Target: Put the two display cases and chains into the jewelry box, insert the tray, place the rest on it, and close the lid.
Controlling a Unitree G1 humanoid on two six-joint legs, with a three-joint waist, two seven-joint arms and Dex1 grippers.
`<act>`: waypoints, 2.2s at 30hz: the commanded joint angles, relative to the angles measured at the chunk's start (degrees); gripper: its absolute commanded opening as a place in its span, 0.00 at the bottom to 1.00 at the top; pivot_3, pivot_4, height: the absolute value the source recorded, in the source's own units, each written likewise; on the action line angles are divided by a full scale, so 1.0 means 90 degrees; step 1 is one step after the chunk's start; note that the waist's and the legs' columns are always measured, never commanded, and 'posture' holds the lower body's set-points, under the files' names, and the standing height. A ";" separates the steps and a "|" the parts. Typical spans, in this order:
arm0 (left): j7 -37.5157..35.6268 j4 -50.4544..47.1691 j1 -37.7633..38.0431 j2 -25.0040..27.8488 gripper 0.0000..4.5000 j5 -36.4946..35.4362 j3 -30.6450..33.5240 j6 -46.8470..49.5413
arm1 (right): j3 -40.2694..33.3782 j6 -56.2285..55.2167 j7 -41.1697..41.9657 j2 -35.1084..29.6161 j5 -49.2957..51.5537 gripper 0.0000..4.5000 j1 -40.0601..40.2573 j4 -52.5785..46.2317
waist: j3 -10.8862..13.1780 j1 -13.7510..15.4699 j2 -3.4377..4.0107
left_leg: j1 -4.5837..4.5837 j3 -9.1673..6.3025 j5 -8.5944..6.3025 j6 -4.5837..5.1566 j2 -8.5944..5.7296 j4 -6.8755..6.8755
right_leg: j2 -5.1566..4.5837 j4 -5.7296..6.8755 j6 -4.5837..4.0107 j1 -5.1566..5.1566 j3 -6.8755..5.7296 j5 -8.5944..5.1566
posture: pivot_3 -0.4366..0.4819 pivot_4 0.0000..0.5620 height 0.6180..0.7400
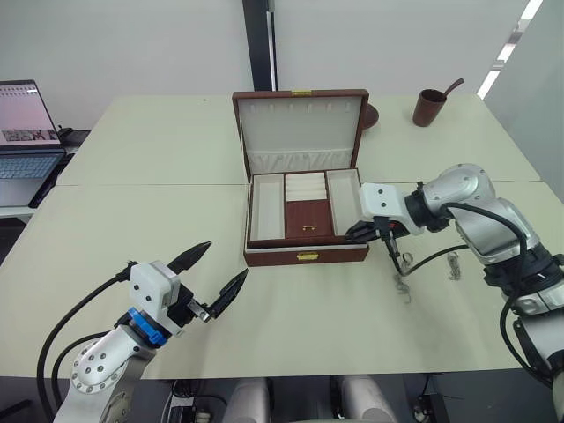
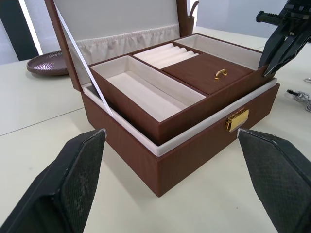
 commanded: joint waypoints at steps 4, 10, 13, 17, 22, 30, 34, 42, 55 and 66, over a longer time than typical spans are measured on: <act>0.0050 -0.0226 0.0027 -0.0020 1.00 -0.0010 0.0008 -0.0084 | 0.0001 0.0034 0.0076 0.0079 0.0073 0.00 -0.0032 -0.0187 | 0.0000 0.0000 0.0000 | -0.0002 -0.0002 0.0000 0.0000 0.0001 -0.0001 | -0.0001 0.0000 0.0000 -0.0001 0.0000 0.0000 | 0.48 0.27 1.00; 0.0048 -0.0214 0.0030 -0.0005 1.00 -0.0021 0.0007 -0.0083 | -0.0043 0.0033 0.0033 0.0175 0.0095 0.00 -0.0065 -0.0068 | 0.0000 -0.0002 0.0000 | -0.0002 -0.0001 0.0000 0.0000 0.0001 -0.0004 | 0.0000 -0.0001 -0.0001 -0.0002 -0.0001 0.0000 | 0.48 0.27 1.00; 0.0049 -0.0199 0.0013 -0.0010 1.00 -0.0013 -0.0012 -0.0084 | -0.0055 -0.0045 0.0008 0.0231 0.0084 0.00 -0.0070 0.0073 | 0.0000 -0.0001 0.0000 | -0.0008 -0.0001 0.0000 0.0000 0.0001 -0.0004 | -0.0001 -0.0001 -0.0001 -0.0010 0.0001 0.0000 | 0.48 0.27 1.00; 0.0052 -0.0182 -0.0011 -0.0013 1.00 -0.0009 -0.0011 -0.0089 | -0.0090 -0.0193 -0.0003 0.0298 0.0090 0.00 -0.0059 0.0295 | 0.0000 -0.0001 0.0000 | -0.0016 0.0001 -0.0001 0.0000 0.0001 -0.0006 | -0.0003 -0.0001 -0.0001 -0.0019 0.0003 0.0000 | 0.48 0.27 1.00; 0.0040 -0.0151 -0.0039 0.0004 1.00 -0.0004 0.0008 -0.0091 | -0.0201 -0.0362 0.0009 0.0345 0.0158 0.00 -0.0103 0.0486 | 0.0000 -0.0001 0.0000 | -0.0017 0.0002 0.0000 0.0000 0.0001 -0.0008 | -0.0003 -0.0001 -0.0001 -0.0021 0.0003 0.0000 | 0.48 0.27 1.00; 0.0003 -0.0104 -0.0119 0.0043 1.00 -0.0034 0.0043 -0.0069 | -0.1497 0.0605 -0.0028 0.0253 0.1478 0.49 -0.0212 0.0298 | 0.0001 0.0019 0.0000 | -0.0022 -0.0001 -0.0001 0.0001 0.0000 -0.0008 | -0.0008 -0.0002 -0.0001 -0.0020 0.0002 0.0000 | 0.48 0.27 1.00; -0.0085 0.0027 -0.0284 0.0093 1.00 -0.0052 0.0010 -0.0046 | -0.2338 0.0965 -0.0866 0.0682 0.2085 0.75 0.0188 0.0131 | 0.0000 0.0026 -0.0002 | -0.0026 -0.0003 -0.0001 0.0001 -0.0001 -0.0009 | -0.0011 -0.0006 -0.0001 -0.0019 -0.0001 0.0000 | 0.48 0.27 1.00; -0.0228 0.0270 -0.0738 0.0127 1.00 -0.0039 -0.0128 0.0022 | -0.1998 0.0359 -0.1979 0.1740 0.1828 0.45 0.0569 0.0249 | 0.0000 -0.0013 -0.0001 | -0.0021 0.0008 0.0000 0.0000 -0.0002 -0.0008 | -0.0001 0.0004 0.0000 -0.0025 0.0007 0.0000 | 0.48 0.27 1.00; -0.0227 0.0249 -0.0689 0.0149 1.00 -0.0020 -0.0084 0.0004 | -0.0752 -0.0404 -0.2220 0.1887 0.0736 0.00 0.1054 0.1108 | -0.0002 0.0004 -0.0001 | -0.0025 0.0003 0.0000 0.0000 -0.0002 -0.0010 | -0.0009 0.0002 -0.0001 -0.0026 0.0005 0.0000 | 0.48 0.27 1.00; -0.0284 0.0328 -0.0737 0.0196 1.00 -0.0006 -0.0082 -0.0009 | -0.1336 -0.0002 -0.2112 0.2071 0.1521 0.00 0.0953 0.0825 | -0.0004 0.0005 -0.0005 | -0.0017 -0.0003 0.0000 0.0000 -0.0001 -0.0009 | -0.0007 0.0002 -0.0001 -0.0017 0.0001 0.0000 | 0.48 0.27 1.00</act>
